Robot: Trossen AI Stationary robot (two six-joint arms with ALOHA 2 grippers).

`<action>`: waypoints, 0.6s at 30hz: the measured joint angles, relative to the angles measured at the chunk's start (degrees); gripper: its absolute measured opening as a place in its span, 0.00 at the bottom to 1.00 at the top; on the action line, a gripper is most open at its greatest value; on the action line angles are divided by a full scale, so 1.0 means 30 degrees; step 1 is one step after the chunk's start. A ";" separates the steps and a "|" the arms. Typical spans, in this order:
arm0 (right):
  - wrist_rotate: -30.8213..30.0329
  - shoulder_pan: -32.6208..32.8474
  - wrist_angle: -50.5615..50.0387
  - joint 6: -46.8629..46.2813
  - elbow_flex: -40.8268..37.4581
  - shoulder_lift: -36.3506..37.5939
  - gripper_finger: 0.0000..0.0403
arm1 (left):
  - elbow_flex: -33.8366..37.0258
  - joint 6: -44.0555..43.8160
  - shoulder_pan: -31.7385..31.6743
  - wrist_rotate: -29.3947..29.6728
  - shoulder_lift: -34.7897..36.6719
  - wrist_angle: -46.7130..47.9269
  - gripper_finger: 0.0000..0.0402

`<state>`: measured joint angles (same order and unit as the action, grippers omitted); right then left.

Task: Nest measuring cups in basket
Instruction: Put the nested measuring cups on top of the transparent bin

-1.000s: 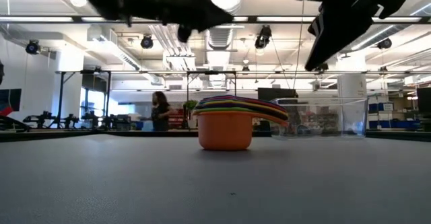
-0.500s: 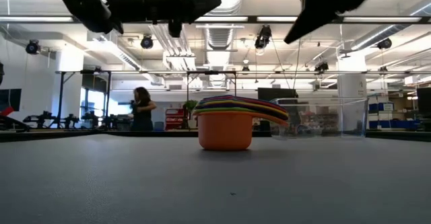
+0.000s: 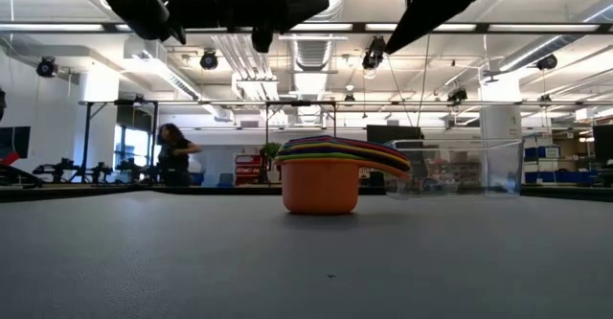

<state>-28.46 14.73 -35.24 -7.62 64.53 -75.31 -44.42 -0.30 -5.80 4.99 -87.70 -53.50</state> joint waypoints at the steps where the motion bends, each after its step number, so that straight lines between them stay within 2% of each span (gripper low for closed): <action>1: 0.0020 -0.0152 0.0000 -0.0066 -0.0007 -0.0218 0.39 | 0.0000 0.0000 0.0000 0.0000 0.0011 0.0002 0.00; 3: 0.0437 -0.0597 0.0056 -0.0063 -0.0007 -0.0720 0.45 | 0.0000 0.0000 0.0000 0.0000 0.0015 -0.0064 0.00; 9: 0.4349 -0.2085 0.0156 0.0615 -0.0029 -0.2543 0.61 | 0.0015 -0.0058 0.0000 -0.0007 0.0036 -0.0129 0.00; 14: 0.4750 -0.2722 0.0668 0.1446 -0.0029 -0.3399 0.71 | 0.0022 -0.0057 0.0000 -0.0015 0.0036 -0.0091 0.00; 18: 0.6269 -0.3441 0.1540 0.1554 -0.0029 -0.3756 0.78 | 0.0027 0.0102 0.0000 -0.0015 0.0036 -0.0013 0.00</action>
<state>-9.66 4.40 -30.62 -2.96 64.45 -86.58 -44.34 0.01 -5.80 4.95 -87.59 -53.54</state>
